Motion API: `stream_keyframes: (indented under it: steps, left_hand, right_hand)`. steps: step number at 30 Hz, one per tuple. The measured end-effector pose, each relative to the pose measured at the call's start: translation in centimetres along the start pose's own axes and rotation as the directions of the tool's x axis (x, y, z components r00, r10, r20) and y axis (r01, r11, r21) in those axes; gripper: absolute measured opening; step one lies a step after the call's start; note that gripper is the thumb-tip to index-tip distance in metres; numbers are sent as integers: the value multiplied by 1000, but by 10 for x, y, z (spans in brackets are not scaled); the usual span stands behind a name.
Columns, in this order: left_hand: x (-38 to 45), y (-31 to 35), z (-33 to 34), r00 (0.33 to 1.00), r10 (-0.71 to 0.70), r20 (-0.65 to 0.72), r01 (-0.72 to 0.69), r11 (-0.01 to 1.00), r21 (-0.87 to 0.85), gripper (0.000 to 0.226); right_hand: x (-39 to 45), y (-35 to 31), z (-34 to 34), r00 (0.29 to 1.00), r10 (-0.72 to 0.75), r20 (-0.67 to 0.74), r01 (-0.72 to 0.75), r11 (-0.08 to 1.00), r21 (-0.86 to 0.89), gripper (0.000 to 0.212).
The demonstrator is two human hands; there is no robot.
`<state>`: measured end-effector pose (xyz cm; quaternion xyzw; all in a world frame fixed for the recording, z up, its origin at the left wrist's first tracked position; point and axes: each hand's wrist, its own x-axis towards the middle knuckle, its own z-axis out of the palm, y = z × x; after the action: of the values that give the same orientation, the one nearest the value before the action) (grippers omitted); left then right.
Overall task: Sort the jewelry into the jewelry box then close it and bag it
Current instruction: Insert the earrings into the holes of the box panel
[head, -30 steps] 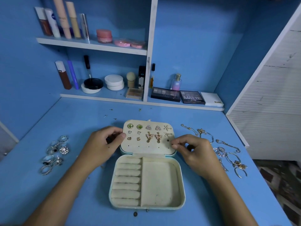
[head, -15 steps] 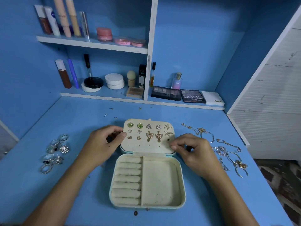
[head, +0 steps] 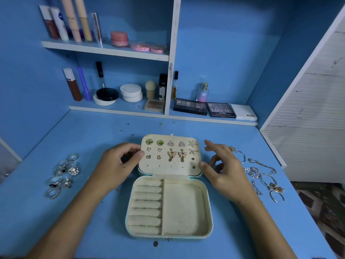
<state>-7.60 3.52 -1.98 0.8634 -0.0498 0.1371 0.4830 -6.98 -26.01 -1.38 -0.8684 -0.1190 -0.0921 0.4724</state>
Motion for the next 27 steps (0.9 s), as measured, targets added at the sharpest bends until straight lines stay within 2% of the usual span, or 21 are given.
stream_keyframes:
  steps: [3, 5, 6, 9, 16, 20, 23, 27]
  left_hand:
    - [0, -1, -1, 1000, 25, -4, -25, 1000, -11, 18]
    - [0, -2, -1, 999, 30, -9, -30, 999, -20, 10]
    - [0, -1, -1, 1000, 31, -7, -31, 999, -25, 4]
    - [-1, -1, -1, 999, 36, -11, -36, 999, -26, 15]
    - [-2, -2, -1, 999, 31, -14, -32, 999, -30, 9]
    - [-3, 0, 0, 999, 30, -20, -31, 999, -30, 16]
    - [0, 0, 0, 999, 25, -33, -26, 999, -26, 6]
    - [9, 5, -3, 997, 16, -69, -16, 1000, -2, 13]
  right_hand:
    - [1, 1, 0, 996, 58, 61, -55, 997, -54, 64]
    - [1, 0, -1, 992, 88, 89, -83, 994, -68, 66]
    - [1, -1, -1, 991, 95, 97, -89, 994, -65, 65]
    - [3, -3, -1, 988, 92, 122, -86, 995, -53, 51]
    - [5, -3, 2, 985, 122, 123, -120, 993, -21, 30]
    - [7, -2, 3, 986, 120, 113, -119, 993, -19, 28]
    - [7, 0, 3, 988, 106, 113, -106, 994, -10, 28]
    - [8, 0, 2, 989, 94, 112, -95, 996, 4, 30]
